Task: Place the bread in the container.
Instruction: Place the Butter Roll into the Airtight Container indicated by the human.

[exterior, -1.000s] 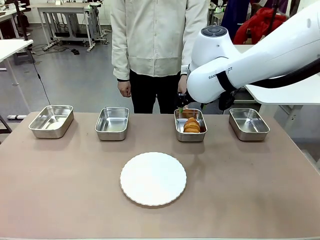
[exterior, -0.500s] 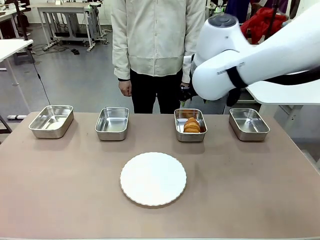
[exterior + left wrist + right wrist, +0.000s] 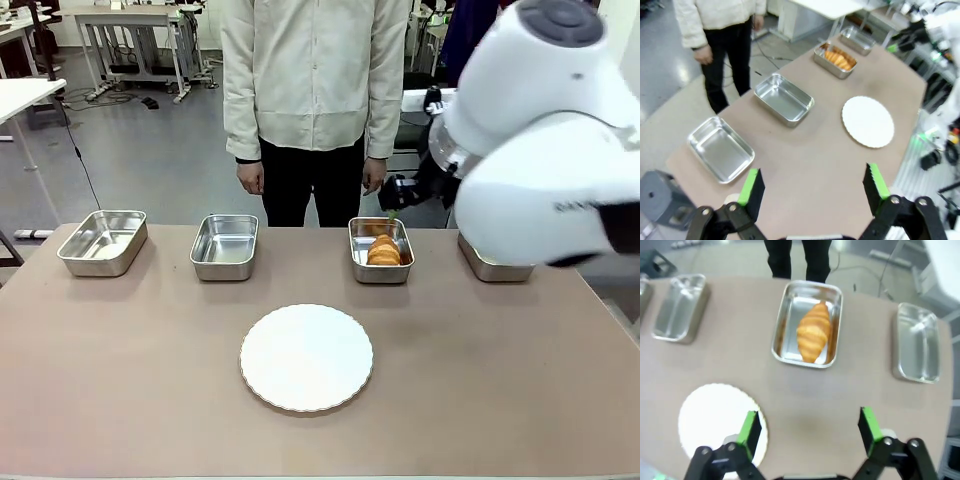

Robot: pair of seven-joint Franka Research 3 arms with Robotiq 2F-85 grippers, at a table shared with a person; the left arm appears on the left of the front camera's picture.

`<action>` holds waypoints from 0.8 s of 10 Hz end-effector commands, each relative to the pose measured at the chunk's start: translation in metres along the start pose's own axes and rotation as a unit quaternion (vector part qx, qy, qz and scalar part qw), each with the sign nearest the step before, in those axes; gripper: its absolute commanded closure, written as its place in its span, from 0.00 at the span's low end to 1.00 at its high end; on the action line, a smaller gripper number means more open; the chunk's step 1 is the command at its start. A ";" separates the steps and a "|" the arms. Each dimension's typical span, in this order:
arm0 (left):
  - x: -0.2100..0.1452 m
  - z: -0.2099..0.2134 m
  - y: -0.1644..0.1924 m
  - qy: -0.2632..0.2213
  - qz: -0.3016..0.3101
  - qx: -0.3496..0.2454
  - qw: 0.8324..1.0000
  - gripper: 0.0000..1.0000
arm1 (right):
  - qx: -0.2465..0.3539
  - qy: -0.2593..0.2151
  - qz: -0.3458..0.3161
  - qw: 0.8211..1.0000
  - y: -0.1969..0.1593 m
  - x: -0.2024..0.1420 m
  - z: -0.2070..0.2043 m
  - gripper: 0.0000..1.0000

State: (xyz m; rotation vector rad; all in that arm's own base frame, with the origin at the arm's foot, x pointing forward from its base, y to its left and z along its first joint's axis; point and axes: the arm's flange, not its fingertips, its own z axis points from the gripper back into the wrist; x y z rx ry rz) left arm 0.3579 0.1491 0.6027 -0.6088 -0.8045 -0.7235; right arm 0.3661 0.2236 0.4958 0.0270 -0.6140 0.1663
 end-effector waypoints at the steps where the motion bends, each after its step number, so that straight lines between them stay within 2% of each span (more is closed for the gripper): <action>1: 0.000 0.001 -0.001 -0.008 -0.006 -0.005 1.000 0.00 | 0.021 0.014 -0.008 1.000 -0.013 -0.024 0.016 0.00; 4: 0.000 0.001 -0.001 -0.008 -0.006 -0.005 1.000 0.00 | 0.048 0.042 -0.018 0.998 -0.017 -0.024 0.008 0.00; 5: 0.000 0.001 -0.001 -0.008 -0.006 -0.005 1.000 0.00 | 0.019 0.013 -0.021 1.000 -0.009 -0.028 0.017 0.00; 8: 0.000 0.001 -0.001 -0.008 -0.006 -0.005 1.000 0.00 | 0.019 0.013 -0.021 1.000 -0.009 -0.028 0.017 0.00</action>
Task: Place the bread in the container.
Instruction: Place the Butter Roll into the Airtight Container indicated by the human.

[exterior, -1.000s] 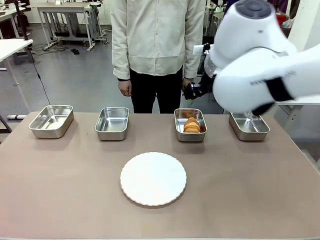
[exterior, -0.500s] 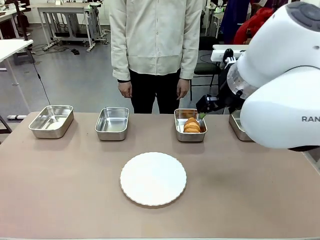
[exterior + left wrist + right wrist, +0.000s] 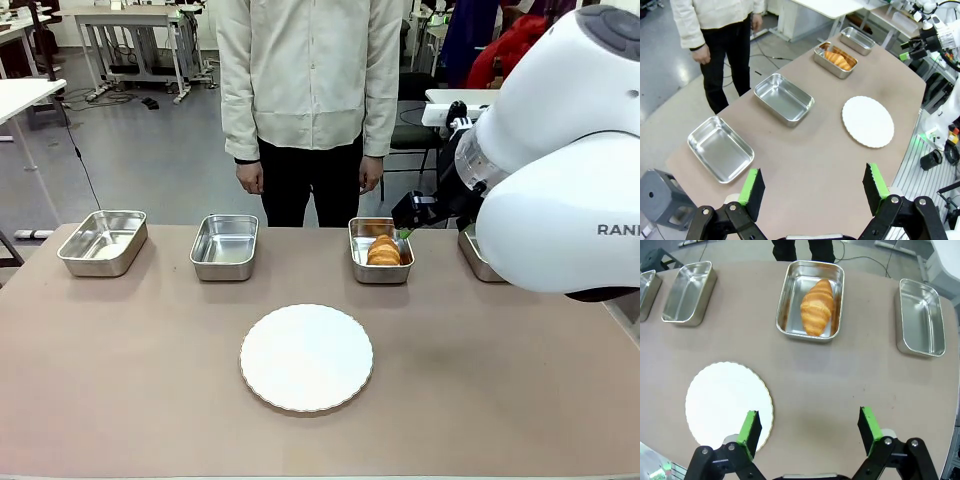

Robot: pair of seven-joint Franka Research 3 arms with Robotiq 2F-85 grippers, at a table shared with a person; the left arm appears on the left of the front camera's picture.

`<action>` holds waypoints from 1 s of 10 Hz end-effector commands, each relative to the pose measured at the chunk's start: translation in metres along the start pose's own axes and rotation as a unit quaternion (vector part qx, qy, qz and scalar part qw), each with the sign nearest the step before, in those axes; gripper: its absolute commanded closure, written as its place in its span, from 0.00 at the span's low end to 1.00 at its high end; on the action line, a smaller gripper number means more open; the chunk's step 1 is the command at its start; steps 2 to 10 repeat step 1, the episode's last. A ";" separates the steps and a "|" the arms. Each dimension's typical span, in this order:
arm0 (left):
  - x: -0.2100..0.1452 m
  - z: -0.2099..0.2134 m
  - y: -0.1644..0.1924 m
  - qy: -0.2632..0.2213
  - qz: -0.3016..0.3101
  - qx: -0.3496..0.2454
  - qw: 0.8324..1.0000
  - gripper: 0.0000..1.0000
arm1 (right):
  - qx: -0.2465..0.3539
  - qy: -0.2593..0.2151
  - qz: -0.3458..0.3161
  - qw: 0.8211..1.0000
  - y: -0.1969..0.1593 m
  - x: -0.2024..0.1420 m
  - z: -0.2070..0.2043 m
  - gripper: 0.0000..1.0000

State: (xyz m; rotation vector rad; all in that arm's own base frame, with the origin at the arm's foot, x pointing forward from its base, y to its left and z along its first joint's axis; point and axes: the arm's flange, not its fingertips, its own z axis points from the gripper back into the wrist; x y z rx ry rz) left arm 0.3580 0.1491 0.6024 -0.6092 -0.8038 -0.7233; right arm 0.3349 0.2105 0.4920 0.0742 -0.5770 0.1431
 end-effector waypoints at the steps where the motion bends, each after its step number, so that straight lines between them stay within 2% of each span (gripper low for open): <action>1: 0.000 0.001 -0.001 -0.008 -0.007 -0.005 1.000 0.00 | -0.001 -0.004 -0.002 1.000 -0.002 0.001 0.001 0.00; 10: 0.000 0.001 -0.001 -0.008 -0.007 -0.005 1.000 0.00 | -0.001 -0.004 -0.002 1.000 -0.002 0.001 0.001 0.00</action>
